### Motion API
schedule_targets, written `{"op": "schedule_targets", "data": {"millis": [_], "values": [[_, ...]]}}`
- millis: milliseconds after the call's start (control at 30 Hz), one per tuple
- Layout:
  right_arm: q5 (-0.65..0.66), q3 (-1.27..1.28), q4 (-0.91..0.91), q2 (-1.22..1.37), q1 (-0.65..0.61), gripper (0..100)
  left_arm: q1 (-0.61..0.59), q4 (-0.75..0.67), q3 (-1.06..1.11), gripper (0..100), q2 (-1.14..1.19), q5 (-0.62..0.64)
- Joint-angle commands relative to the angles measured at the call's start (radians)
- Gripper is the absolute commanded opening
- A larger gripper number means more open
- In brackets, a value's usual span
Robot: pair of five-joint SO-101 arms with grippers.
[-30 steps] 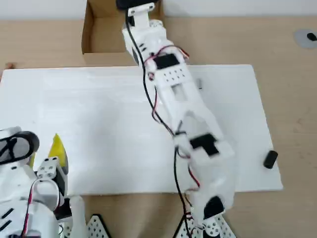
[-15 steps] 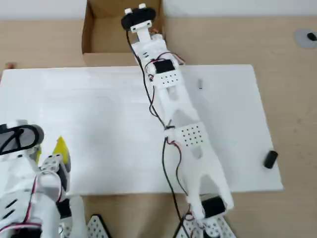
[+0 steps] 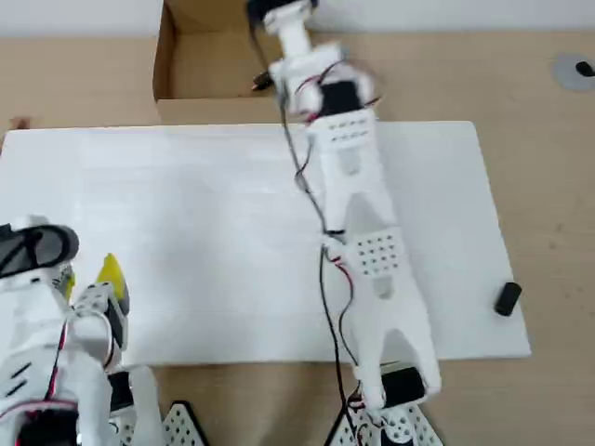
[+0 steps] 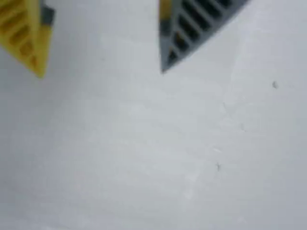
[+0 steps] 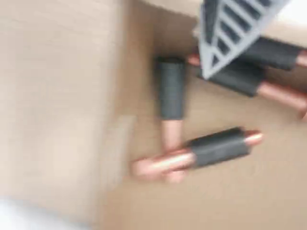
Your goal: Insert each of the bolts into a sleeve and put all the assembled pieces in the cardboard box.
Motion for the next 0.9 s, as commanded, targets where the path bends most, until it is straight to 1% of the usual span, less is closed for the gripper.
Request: {"op": "schedule_targets", "data": {"millis": [0, 100, 167, 267, 400, 467, 567, 667, 800, 867], "values": [[0.003, -0.056, 0.226, -0.312, 0.048, 36.9, -0.037, -0.068, 0.055, 17, 0.128, 0.0], [-0.017, -0.054, 0.416, -0.4, 0.087, 36.9, -0.035, -0.124, 0.072, 17, 0.292, 0.0], [-0.072, -0.048, 0.43, -0.417, 0.148, 36.9, -0.035, -0.176, 0.066, 17, 0.395, -0.002], [-0.121, 0.012, 0.433, -0.42, 0.272, 36.9, -0.032, -0.232, 0.02, 17, 0.532, -0.002], [-0.229, 0.294, 0.433, -0.441, 0.45, 36.9, 0.028, -0.25, -0.032, 17, 0.707, 0.002], [-0.253, 0.453, 0.433, -0.493, 0.512, 36.9, 0.06, -0.259, -0.055, 17, 0.8, 0.028], [-0.255, 0.714, 0.431, -0.622, 0.568, 36.9, 0.068, -0.319, -0.106, 17, 0.946, 0.077], [-0.252, 0.97, 0.43, -0.789, 0.633, 36.9, 0.068, -0.333, -0.193, 17, 1.098, 0.098], [-0.249, 1.224, 0.43, -0.986, 0.786, 36.8, 0.068, -0.327, -0.31, 17, 1.264, 0.104], [-0.193, 1.314, 0.43, -1.067, 0.872, 36.8, 0.069, -0.327, -0.348, 17, 1.326, 0.104]]}}
